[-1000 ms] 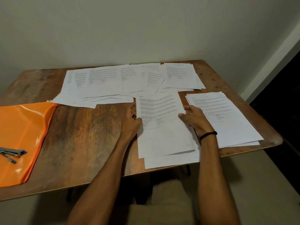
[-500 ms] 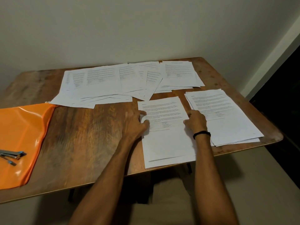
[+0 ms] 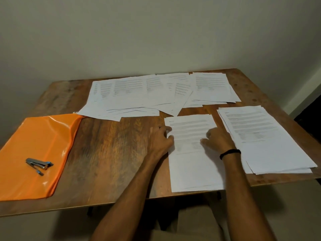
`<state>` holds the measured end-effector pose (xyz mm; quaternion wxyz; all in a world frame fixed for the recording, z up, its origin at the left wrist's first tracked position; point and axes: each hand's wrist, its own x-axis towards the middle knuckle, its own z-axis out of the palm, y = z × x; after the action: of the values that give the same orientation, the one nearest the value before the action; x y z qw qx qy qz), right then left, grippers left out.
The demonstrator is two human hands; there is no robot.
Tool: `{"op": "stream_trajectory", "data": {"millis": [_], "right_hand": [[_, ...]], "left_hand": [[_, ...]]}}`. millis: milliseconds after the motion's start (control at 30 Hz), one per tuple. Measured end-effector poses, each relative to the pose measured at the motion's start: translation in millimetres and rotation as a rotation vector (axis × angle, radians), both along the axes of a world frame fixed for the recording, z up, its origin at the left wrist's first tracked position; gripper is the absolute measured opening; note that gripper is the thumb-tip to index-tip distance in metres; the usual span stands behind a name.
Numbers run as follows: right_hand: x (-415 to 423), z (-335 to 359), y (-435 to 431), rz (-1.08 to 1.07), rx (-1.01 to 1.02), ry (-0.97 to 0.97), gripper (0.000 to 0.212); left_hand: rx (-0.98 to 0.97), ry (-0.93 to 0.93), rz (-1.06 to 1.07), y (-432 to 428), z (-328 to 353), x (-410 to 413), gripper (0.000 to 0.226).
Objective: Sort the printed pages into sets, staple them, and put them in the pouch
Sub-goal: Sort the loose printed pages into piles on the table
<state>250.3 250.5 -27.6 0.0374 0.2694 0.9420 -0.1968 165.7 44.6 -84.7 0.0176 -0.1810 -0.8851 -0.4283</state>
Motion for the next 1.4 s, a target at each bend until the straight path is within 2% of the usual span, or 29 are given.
{"op": "stream_trajectory", "data": {"millis": [167, 367, 467, 567, 667, 833, 1000, 1133, 1167, 1267, 1400], "right_hand": [[-38, 9, -9, -0.063, -0.062, 0.139, 0.033], [-136, 11, -40, 0.042, -0.253, 0.230, 0.026], [-183, 9, -56, -0.011, -0.302, 0.251, 0.039], [-222, -2, -61, -0.075, -0.267, 0.245, 0.055], [-252, -11, -62, -0.112, -0.149, 0.160, 0.074], [-280, -21, -59, -0.143, 0.010, 0.072, 0.090], [-286, -23, -51, -0.183, -0.095, 0.118, 0.085], [-292, -24, -41, -0.137, -0.191, 0.192, 0.055], [-293, -23, -41, -0.127, -0.201, 0.206, 0.053], [-294, -22, -47, -0.115, -0.164, 0.192, 0.068], [-295, -23, -56, -0.109, 0.021, 0.103, 0.071]], "left_hand": [[0.132, -0.057, 0.074, -12, 8, -44, 0.018], [0.045, -0.066, 0.277, -25, 23, -135, 0.040], [-0.044, -0.066, 0.326, -28, 24, -168, 0.043], [-0.155, -0.028, 0.328, -30, 16, -188, 0.048], [-0.269, 0.002, 0.338, -27, 4, -198, 0.050], [-0.275, 0.012, 0.361, -25, -11, -206, 0.053], [-0.266, -0.005, 0.380, -24, -12, -208, 0.056], [-0.254, -0.010, 0.379, -24, -12, -208, 0.055], [-0.246, -0.016, 0.379, -24, -12, -208, 0.055], [-0.240, -0.026, 0.379, -24, -10, -208, 0.054], [-0.222, -0.031, 0.374, -26, -8, -208, 0.054]]}}
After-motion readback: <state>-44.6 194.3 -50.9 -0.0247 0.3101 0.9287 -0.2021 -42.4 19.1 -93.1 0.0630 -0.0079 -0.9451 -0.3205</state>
